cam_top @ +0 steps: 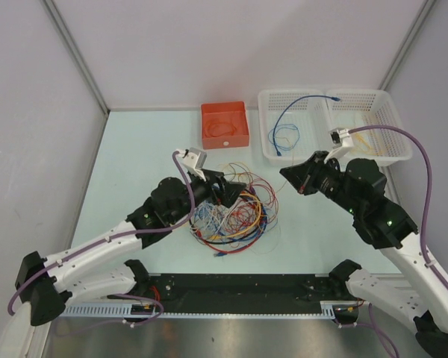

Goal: Untangle the cables

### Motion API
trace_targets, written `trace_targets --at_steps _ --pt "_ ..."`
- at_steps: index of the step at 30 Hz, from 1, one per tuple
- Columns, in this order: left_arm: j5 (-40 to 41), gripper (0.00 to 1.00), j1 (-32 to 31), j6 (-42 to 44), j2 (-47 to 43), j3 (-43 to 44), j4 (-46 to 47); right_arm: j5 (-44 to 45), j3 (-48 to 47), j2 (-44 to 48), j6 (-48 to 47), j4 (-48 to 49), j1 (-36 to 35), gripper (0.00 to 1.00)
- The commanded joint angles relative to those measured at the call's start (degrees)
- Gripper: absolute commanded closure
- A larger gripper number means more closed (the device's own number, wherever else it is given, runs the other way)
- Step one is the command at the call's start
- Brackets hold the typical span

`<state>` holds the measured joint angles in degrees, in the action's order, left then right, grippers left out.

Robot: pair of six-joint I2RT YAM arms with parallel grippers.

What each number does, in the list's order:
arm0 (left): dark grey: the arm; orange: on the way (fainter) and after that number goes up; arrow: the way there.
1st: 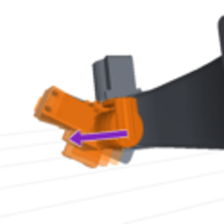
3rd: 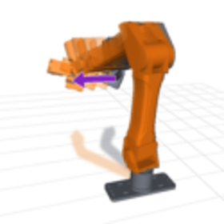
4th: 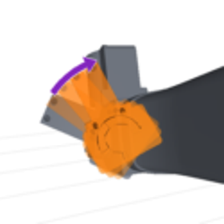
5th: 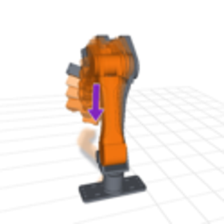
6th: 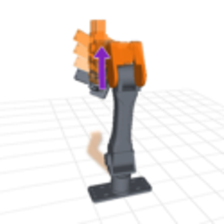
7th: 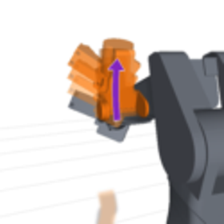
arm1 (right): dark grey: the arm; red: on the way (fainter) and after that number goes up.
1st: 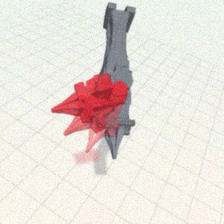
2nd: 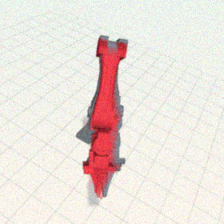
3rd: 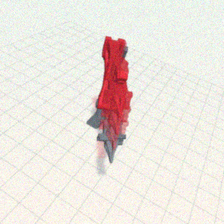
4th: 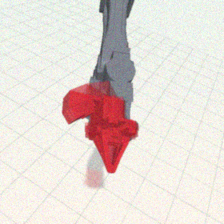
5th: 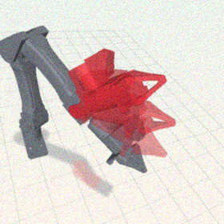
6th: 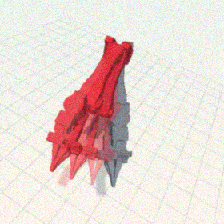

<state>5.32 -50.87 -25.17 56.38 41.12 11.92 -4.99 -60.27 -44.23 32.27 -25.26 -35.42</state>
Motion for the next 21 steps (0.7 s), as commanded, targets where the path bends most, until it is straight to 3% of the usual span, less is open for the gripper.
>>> trace_targets --at_steps 1,4,9,14,21 --pt "2.14 0.0 0.42 -5.49 -3.99 -4.2 4.08 1.39 -5.73 0.37 -2.56 -1.55 -0.18 1.0" --pt "-2.15 0.0 2.44 -9.98 -4.53 -5.35 2.33 1.65 -9.5 -0.76 -3.88 -2.34 -0.18 1.0" --pt "-6.88 0.01 2.71 -8.59 -4.17 -4.91 0.29 3.5 -20.22 -3.58 -7.48 -4.19 -0.18 1.0" --pt "-10.94 0.0 2.71 -6.74 -5.14 -6.32 5.82 1.22 -25.07 -5.95 -6.26 -4.37 -0.18 1.0" --pt "-14.81 0.0 -0.54 -5.68 -5.14 -9.75 22.24 -0.37 -25.69 -6.84 -3.1 -3.92 -0.26 1.0"
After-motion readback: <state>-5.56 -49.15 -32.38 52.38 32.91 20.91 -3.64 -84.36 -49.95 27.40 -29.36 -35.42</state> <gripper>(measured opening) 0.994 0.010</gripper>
